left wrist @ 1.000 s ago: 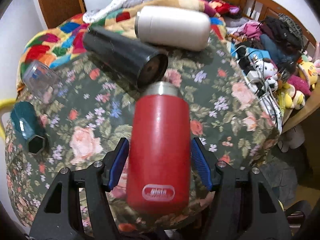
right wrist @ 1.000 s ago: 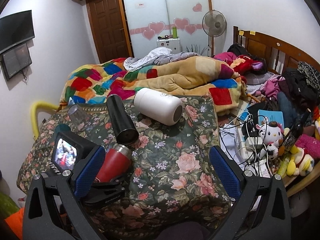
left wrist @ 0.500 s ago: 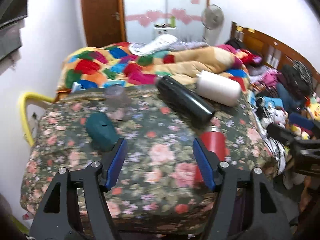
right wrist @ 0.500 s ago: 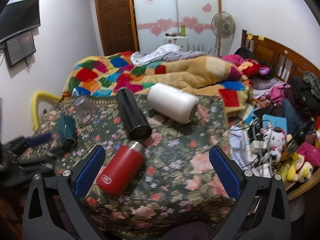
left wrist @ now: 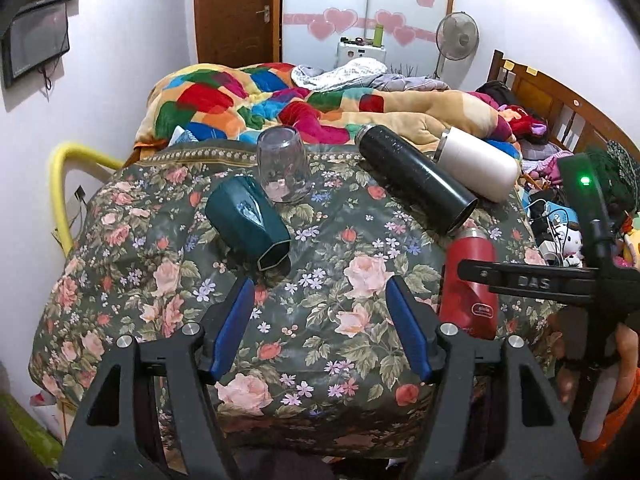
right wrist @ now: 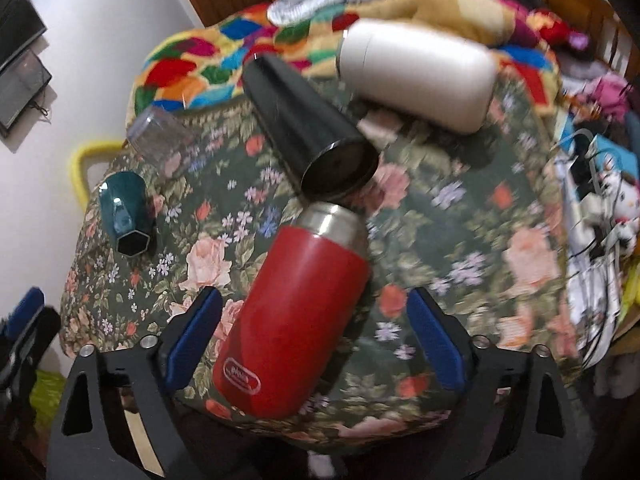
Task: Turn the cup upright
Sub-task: 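Rotate the held red bottle with the right gripper so its opening faces up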
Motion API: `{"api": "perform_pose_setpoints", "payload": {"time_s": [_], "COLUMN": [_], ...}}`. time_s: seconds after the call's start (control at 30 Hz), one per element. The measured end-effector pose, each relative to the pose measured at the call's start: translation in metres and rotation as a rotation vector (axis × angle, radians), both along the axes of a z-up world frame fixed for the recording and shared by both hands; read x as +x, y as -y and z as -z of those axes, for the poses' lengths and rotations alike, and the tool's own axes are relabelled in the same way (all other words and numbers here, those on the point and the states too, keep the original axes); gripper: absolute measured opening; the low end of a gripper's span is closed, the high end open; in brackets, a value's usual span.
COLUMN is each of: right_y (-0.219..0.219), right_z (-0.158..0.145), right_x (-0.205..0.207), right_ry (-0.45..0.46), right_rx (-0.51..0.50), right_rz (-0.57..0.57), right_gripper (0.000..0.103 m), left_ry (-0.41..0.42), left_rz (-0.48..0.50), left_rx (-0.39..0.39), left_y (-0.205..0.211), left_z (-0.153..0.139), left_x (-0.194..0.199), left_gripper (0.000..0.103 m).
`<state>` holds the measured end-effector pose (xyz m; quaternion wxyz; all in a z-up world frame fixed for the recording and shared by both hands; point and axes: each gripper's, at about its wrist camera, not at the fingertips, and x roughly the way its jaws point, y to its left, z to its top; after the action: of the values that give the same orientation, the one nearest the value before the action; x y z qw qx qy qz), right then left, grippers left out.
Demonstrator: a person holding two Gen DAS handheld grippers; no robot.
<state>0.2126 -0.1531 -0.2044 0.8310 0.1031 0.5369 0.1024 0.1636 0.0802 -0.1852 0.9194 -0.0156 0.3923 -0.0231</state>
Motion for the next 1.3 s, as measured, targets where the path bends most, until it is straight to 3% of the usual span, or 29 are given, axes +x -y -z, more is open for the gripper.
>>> {"api": "perform_pose_setpoints", "payload": {"time_s": [0.13,0.4,0.57,0.73,0.97,1.13,1.3], "right_y": [-0.007,-0.022,-0.023,-0.025,-0.024,-0.029,-0.031], "right_z": [0.014,0.022,0.005,-0.027,-0.066,-0.071,-0.058], "right_x": [0.006,0.016,0.005,-0.011,-0.014,-0.009,-0.006], "right_ry": [-0.059,-0.071,-0.010,0.111,0.231,0.257,0.219], "right_rx": [0.029,-0.008,-0.016,-0.080,-0.080,-0.087,-0.097], "right_rz": [-0.013,-0.069,-0.100,-0.123,-0.127,-0.136,-0.154], "right_gripper": [0.077,0.066,0.061,0.060,0.059,0.059,0.059], "left_ry": [0.003,-0.003,0.015,0.043,0.070,0.068,0.057], "left_rz": [-0.003,-0.009,-0.020,-0.023,-0.022,-0.018,-0.018], "left_rx": [-0.001,-0.001,0.012,0.013,0.013,0.014,0.015], "left_y": [0.000,0.001,0.003,0.005,0.010,0.013,0.014], "left_z": [0.003,0.004,-0.003,-0.014,-0.024,-0.024,-0.021], "left_x": [0.002,0.001,-0.003,-0.007,-0.011,-0.010,-0.007], "left_gripper": [0.067,0.067,0.067,0.067,0.067,0.067,0.067]}}
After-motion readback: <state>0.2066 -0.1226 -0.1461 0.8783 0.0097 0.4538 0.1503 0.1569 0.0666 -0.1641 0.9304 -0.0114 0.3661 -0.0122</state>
